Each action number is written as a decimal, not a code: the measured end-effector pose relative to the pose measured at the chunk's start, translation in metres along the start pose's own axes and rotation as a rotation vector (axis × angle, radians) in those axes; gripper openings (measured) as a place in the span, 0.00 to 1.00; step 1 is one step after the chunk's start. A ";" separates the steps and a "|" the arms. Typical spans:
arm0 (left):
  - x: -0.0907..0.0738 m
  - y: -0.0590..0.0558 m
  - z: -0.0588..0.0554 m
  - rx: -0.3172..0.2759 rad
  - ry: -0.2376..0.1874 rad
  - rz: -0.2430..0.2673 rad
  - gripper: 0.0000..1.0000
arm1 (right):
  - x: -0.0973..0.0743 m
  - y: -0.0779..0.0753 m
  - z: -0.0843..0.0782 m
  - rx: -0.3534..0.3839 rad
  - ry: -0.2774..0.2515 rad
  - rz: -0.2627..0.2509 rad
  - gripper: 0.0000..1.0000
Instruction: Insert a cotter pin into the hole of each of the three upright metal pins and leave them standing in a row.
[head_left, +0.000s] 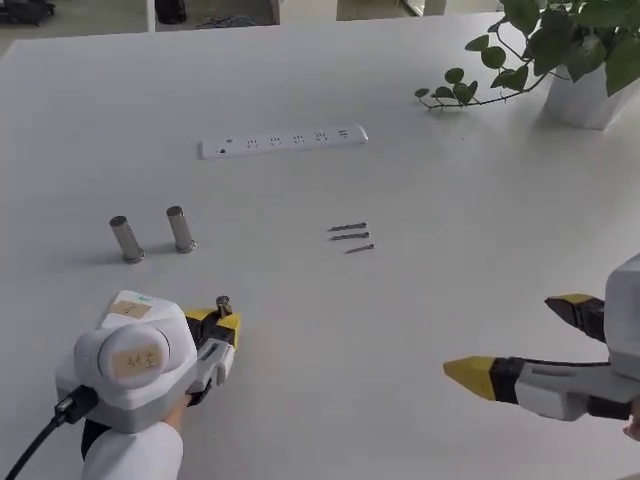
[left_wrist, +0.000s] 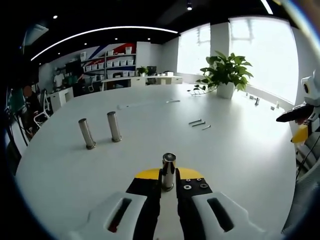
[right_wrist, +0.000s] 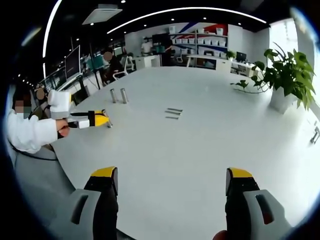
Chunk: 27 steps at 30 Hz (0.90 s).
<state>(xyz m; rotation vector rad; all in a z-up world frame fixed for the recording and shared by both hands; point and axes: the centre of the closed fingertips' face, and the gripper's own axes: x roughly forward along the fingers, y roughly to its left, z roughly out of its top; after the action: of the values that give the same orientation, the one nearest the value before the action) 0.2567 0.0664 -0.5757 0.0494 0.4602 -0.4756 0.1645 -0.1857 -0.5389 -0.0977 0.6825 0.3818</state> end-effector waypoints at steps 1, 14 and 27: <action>-0.001 0.000 0.001 -0.001 -0.002 -0.003 0.09 | 0.000 0.000 0.000 0.001 0.000 0.000 0.87; -0.032 -0.004 0.026 -0.010 -0.026 -0.199 0.33 | -0.003 0.001 0.002 0.001 -0.011 0.002 0.87; -0.079 0.018 0.021 0.042 0.032 -0.304 0.82 | -0.001 0.002 0.007 -0.003 -0.013 0.004 0.87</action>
<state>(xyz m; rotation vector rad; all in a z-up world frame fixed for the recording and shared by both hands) 0.2115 0.1133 -0.5235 0.0276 0.4912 -0.7835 0.1672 -0.1824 -0.5327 -0.0962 0.6691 0.3871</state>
